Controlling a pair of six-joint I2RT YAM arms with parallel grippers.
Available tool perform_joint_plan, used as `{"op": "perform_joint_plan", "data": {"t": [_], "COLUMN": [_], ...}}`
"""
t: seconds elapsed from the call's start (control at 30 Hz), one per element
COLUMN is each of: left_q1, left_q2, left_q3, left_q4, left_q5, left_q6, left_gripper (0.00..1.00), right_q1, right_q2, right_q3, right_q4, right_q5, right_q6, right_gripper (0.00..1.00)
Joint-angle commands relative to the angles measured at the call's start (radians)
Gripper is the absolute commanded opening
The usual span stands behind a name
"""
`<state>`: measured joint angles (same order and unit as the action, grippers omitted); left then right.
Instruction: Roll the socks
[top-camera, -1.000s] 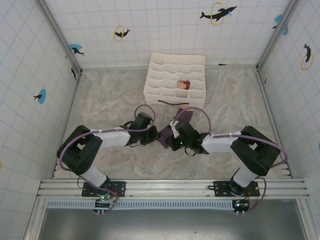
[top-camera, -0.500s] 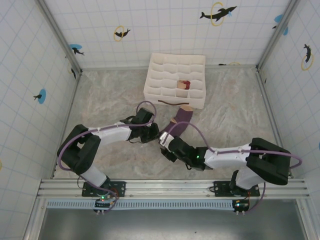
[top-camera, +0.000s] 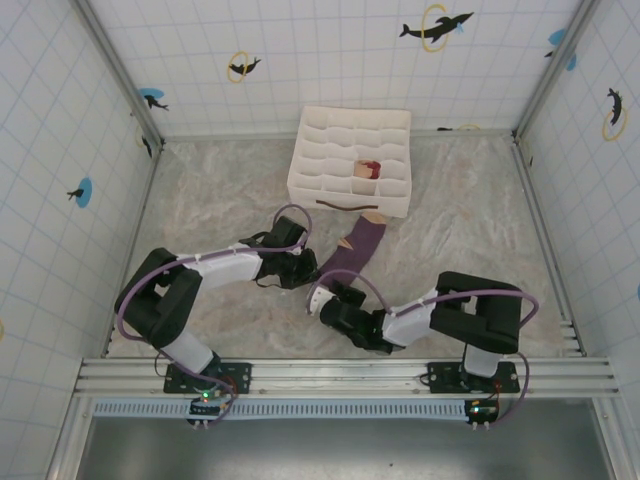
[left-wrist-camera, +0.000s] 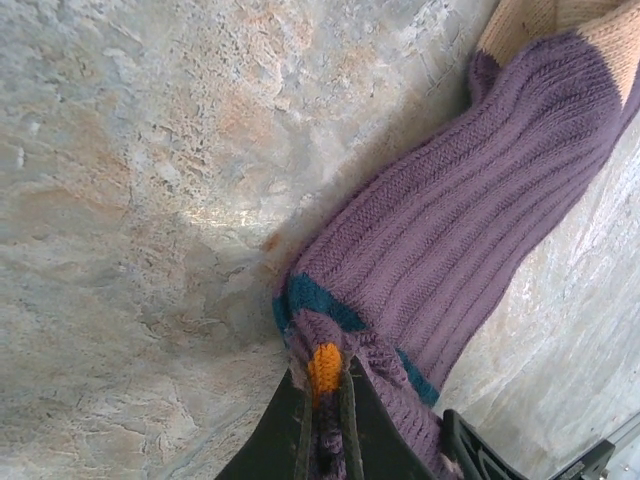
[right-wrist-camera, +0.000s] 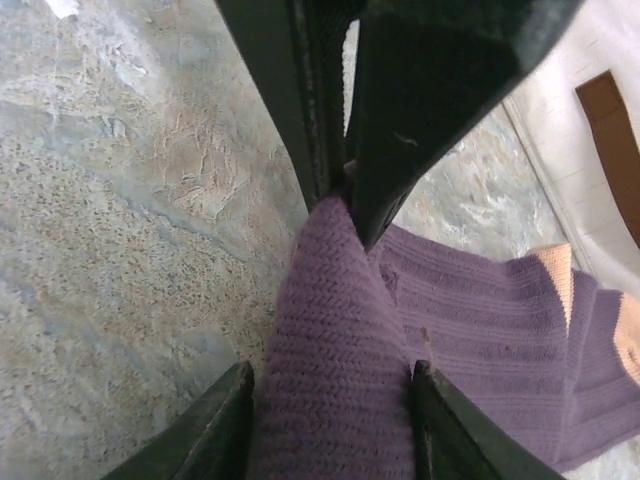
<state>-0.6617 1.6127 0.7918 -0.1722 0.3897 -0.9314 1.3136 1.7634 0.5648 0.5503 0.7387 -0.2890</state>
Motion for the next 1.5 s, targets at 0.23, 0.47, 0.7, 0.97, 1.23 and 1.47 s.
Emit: {"op": "perform_joint_plan", "data": {"t": [0.23,0.47,0.7,0.97,1.23,1.47], "left_q1": [0.013,0.025,0.032,0.030,0.011,-0.019], "left_q2": [-0.017,-0.075,-0.149,-0.147,-0.101,-0.007], "left_q3": [-0.018,-0.026,-0.089,-0.136,-0.139,-0.099], "left_q4": [-0.006,-0.019,0.029,0.131,0.272,0.298], "left_q5": [0.000,-0.049,-0.080,-0.076,-0.095,-0.094], "left_q6": [0.046,0.062,0.048,0.045,0.040,0.041], "left_gripper": [0.19,0.69,0.73,0.70,0.53,0.48], "right_q1": [-0.073,-0.259,-0.415,-0.566,-0.641,-0.671], "right_q2": [0.000,-0.055,-0.042,0.048,0.088,0.116], "right_q3": [0.018,0.035,0.017,0.065,0.021,-0.009], "right_q4": [-0.020,-0.182,-0.172,-0.172,-0.078,-0.046], "right_q5": [-0.167,-0.621,-0.944,-1.253,-1.337,-1.340], "right_q6": [0.100,0.323,0.524,0.799,1.036,1.158], "right_gripper": [0.00,0.00,0.00,0.00,0.00,0.00]}}
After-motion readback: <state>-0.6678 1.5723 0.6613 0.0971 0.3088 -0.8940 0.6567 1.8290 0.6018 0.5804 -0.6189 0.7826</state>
